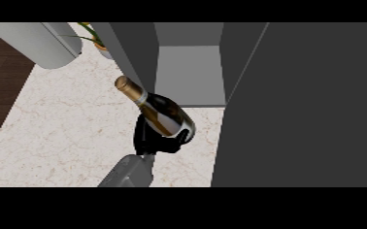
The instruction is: Pick up the wine, place it into the cabinet and close the cabinet
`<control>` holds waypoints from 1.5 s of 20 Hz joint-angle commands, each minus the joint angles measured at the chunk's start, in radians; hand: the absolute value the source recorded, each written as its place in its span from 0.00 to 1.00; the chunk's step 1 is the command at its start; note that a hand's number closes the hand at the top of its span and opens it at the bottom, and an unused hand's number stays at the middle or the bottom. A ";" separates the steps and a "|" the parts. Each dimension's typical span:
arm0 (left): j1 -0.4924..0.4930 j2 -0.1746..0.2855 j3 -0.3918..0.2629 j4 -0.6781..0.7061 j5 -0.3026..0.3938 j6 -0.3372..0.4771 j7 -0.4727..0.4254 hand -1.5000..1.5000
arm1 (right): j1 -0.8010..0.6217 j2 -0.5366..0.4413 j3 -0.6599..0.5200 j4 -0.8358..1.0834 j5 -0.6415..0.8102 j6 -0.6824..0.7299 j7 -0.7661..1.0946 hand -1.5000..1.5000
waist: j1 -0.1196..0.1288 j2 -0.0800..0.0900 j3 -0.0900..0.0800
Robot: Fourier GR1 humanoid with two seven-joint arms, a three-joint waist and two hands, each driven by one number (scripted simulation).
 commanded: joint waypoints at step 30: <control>-0.677 0.000 0.140 0.583 0.248 0.021 0.026 1.00 | 0.028 0.001 0.006 0.040 -0.024 0.031 -0.079 0.00 | -0.032 0.010 0.000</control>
